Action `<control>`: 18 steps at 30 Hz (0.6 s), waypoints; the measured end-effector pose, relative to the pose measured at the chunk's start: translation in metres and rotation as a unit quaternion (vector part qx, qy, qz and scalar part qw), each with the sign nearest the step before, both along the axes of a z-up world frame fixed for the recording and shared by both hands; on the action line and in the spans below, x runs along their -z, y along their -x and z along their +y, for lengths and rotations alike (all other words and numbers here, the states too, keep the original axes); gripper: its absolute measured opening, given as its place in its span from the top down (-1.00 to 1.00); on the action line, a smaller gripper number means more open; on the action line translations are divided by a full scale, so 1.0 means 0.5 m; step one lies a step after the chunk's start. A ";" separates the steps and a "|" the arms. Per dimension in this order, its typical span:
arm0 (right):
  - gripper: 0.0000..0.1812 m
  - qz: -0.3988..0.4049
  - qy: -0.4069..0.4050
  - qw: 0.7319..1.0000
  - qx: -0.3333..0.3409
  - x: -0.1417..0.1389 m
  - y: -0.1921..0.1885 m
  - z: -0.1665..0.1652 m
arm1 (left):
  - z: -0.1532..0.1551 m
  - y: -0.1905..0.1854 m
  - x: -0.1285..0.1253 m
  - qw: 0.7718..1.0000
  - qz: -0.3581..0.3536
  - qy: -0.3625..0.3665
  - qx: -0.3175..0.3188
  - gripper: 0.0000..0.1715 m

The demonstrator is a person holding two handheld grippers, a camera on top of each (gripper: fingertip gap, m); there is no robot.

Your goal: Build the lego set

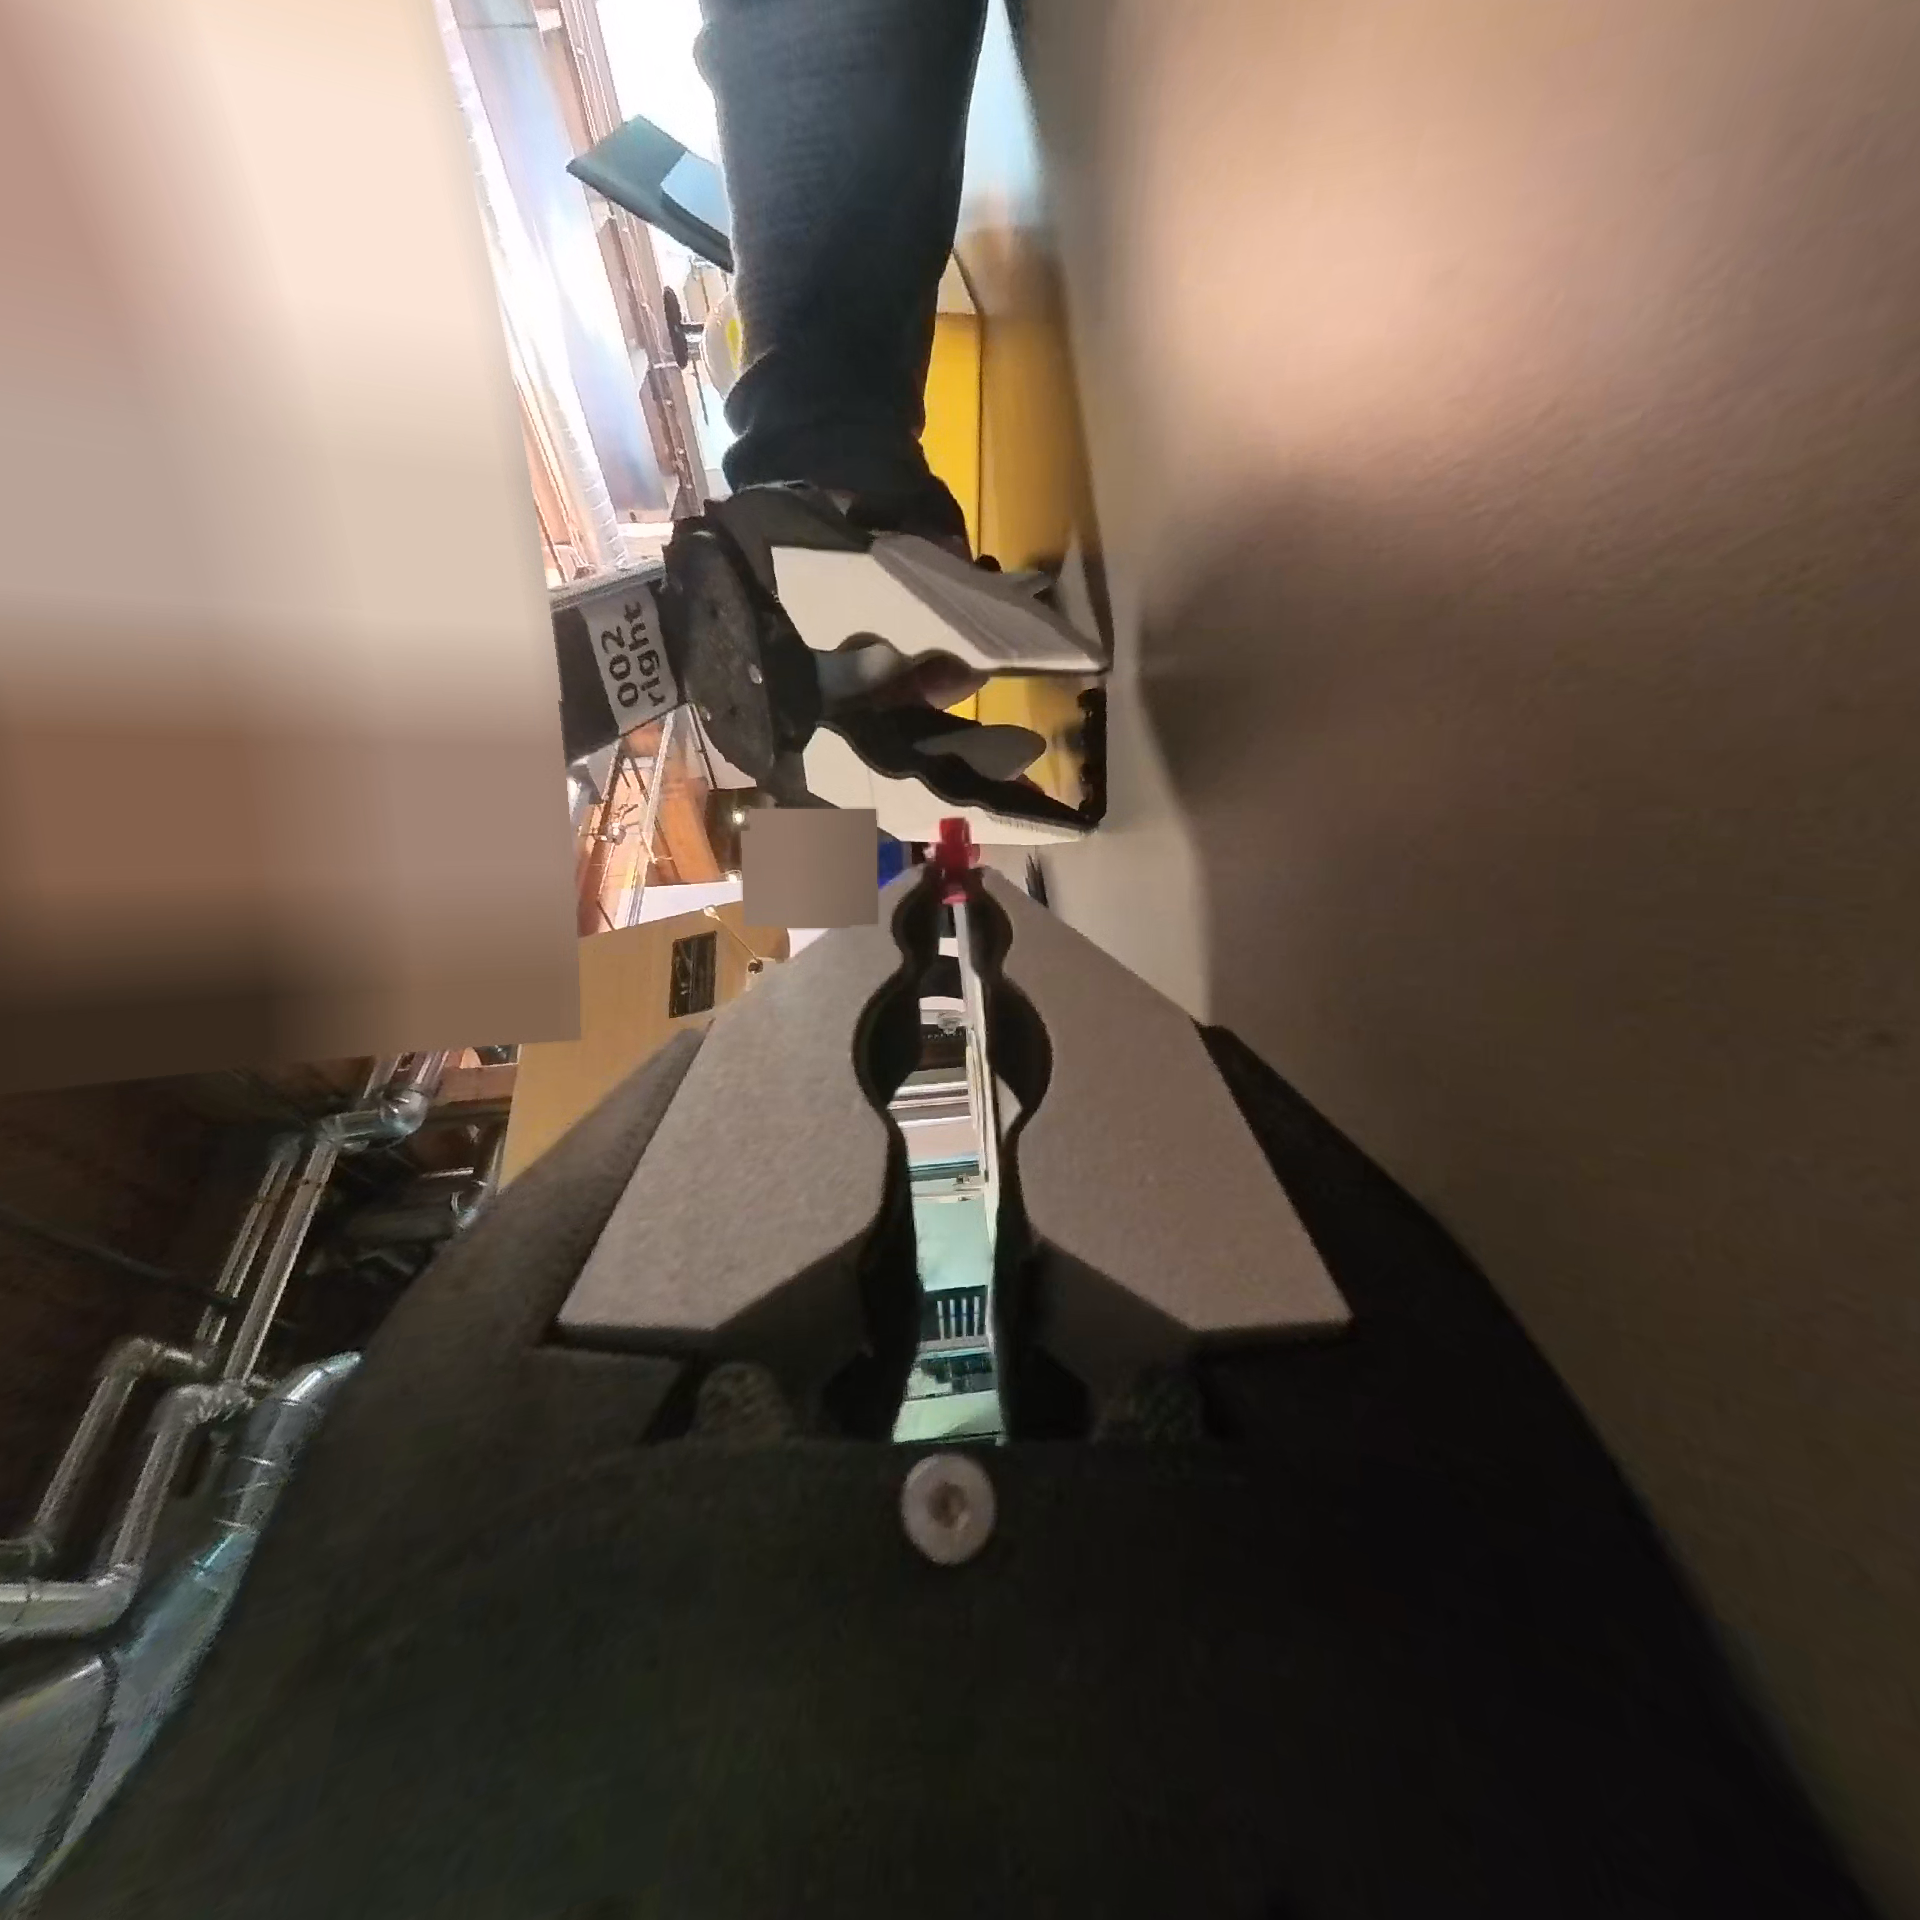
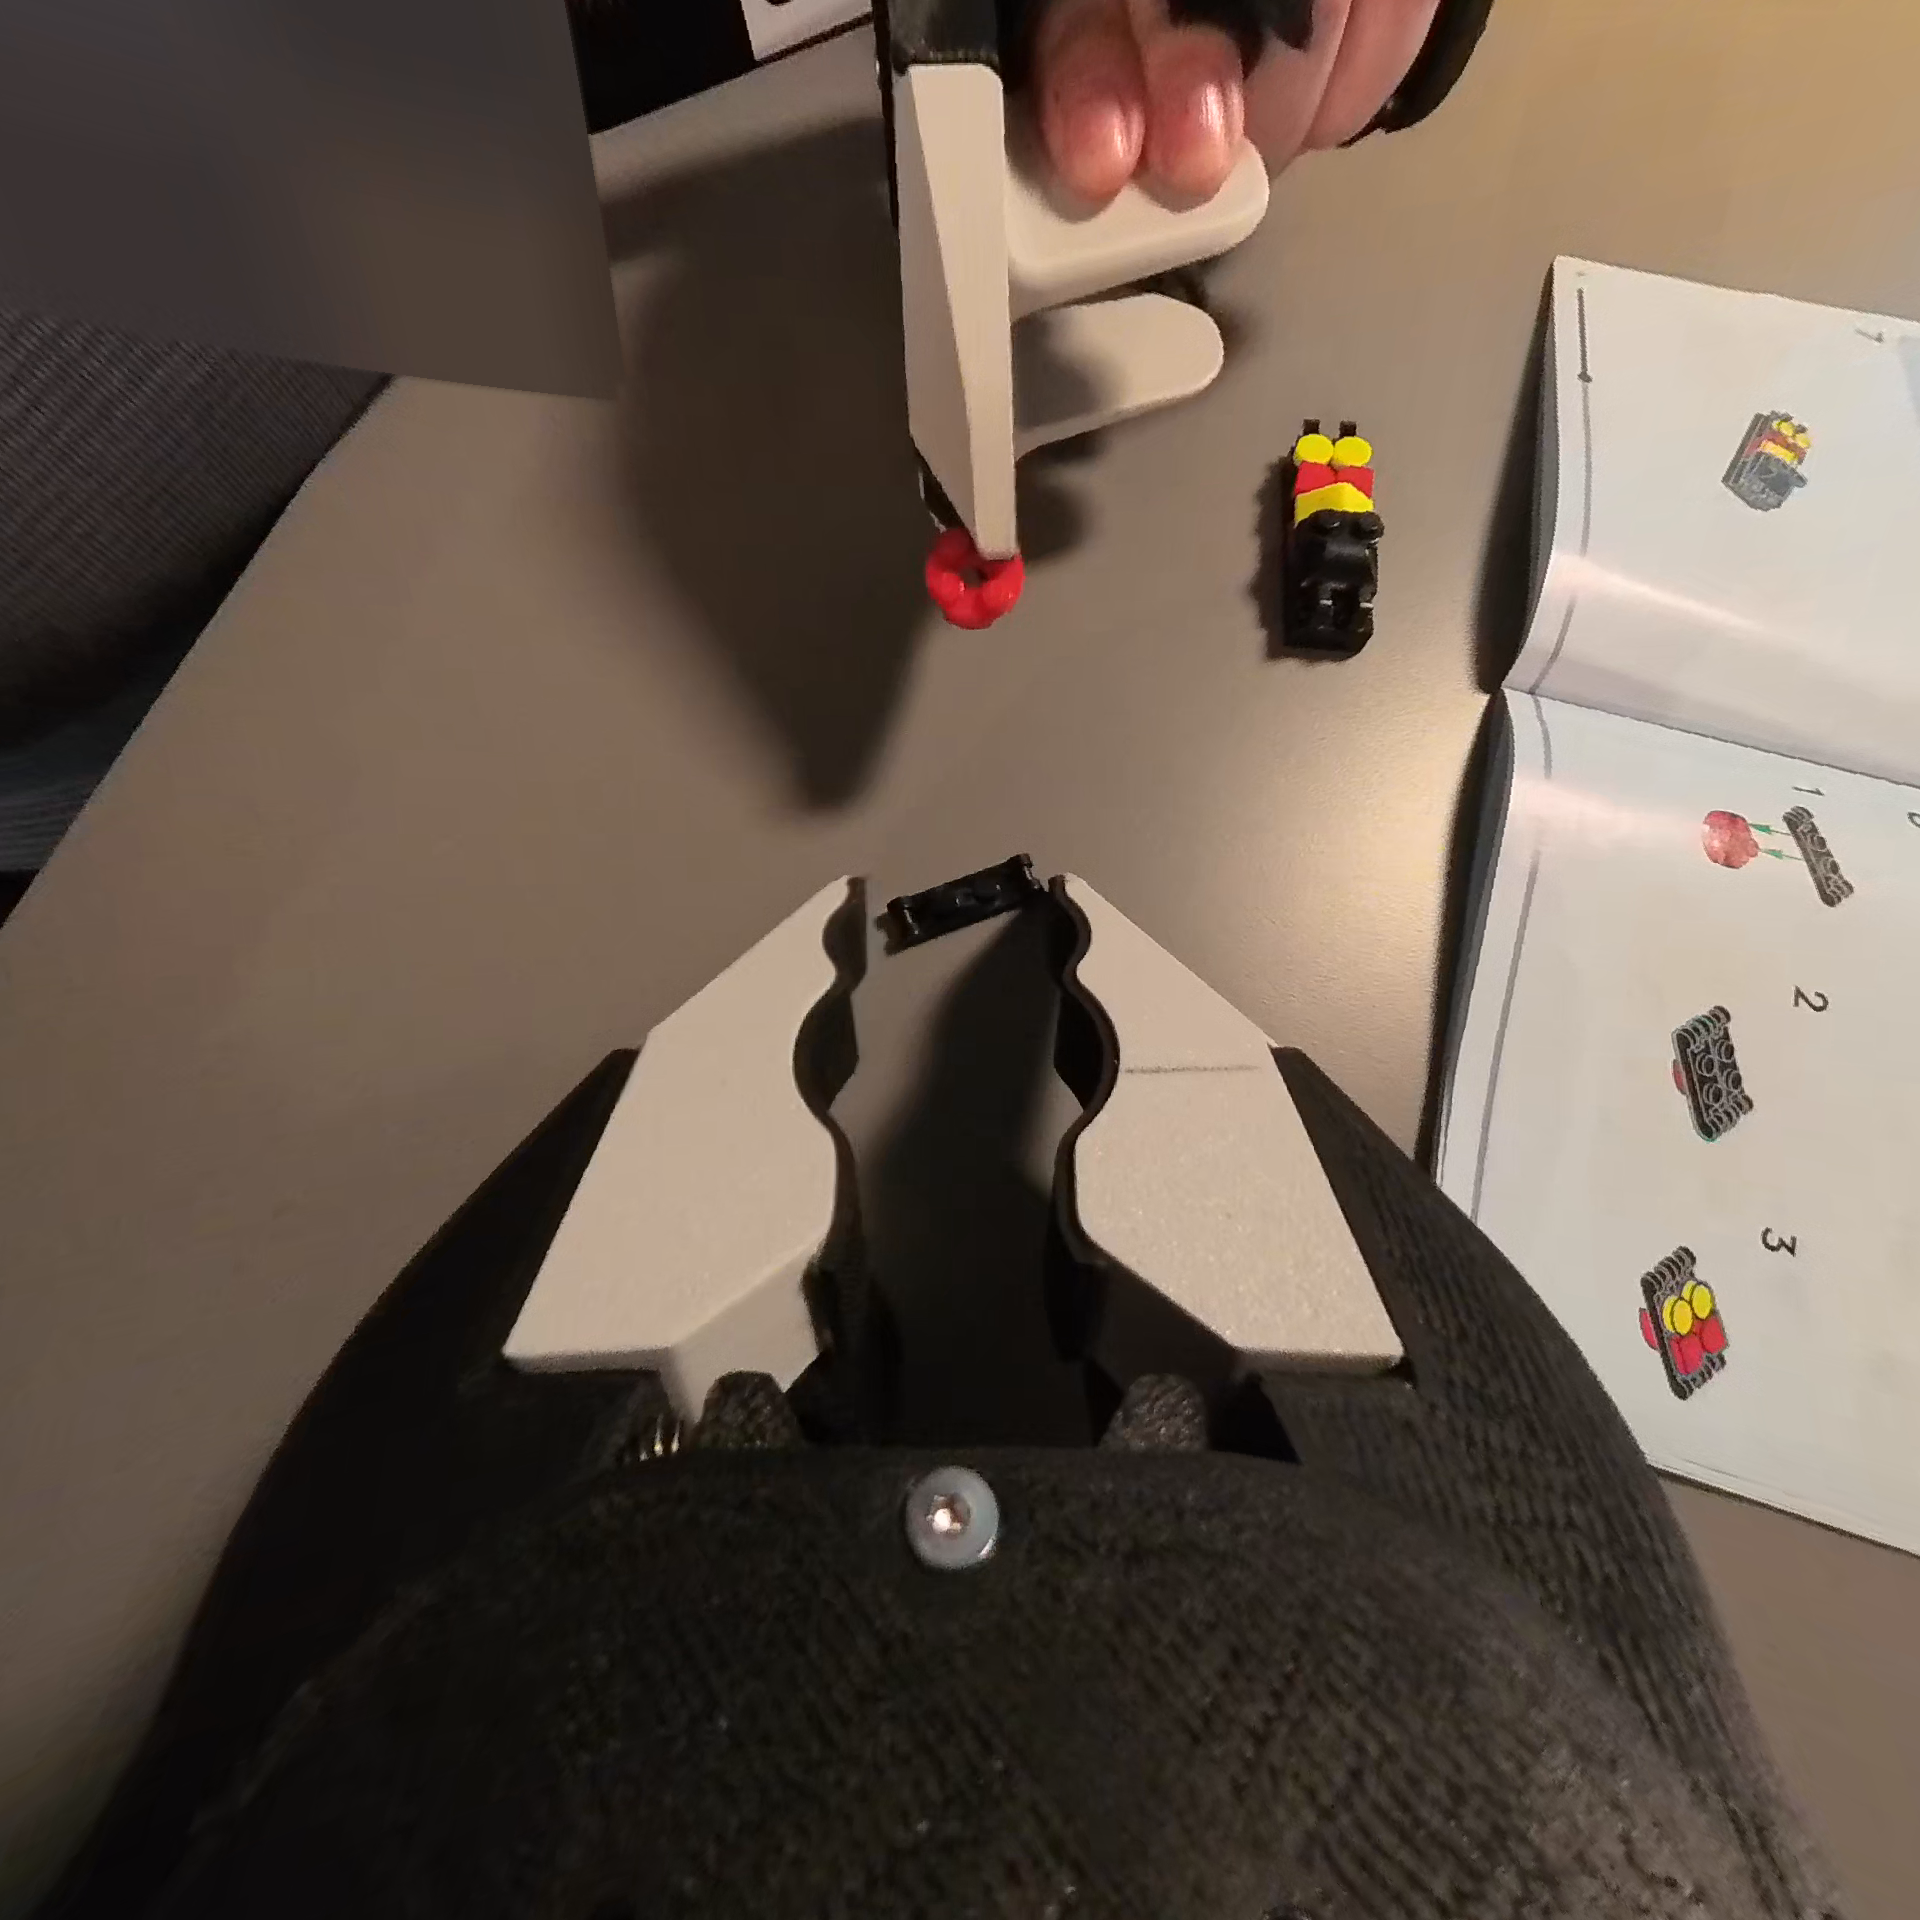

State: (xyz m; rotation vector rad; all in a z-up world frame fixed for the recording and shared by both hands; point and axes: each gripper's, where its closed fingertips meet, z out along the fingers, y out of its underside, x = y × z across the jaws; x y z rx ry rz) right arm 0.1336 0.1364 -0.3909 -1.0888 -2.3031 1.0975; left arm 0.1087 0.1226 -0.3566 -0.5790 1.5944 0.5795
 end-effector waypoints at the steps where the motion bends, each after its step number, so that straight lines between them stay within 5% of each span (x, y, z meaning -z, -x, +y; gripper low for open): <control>1: 0.62 0.002 -0.003 1.000 0.002 0.000 0.000 0.001 | 0.001 0.001 0.000 1.000 0.000 0.000 -0.001 0.95; 18: 0.82 -0.024 0.036 0.999 0.016 -0.002 -0.028 -0.007 | 0.010 0.004 0.001 1.000 0.001 0.008 -0.012 0.96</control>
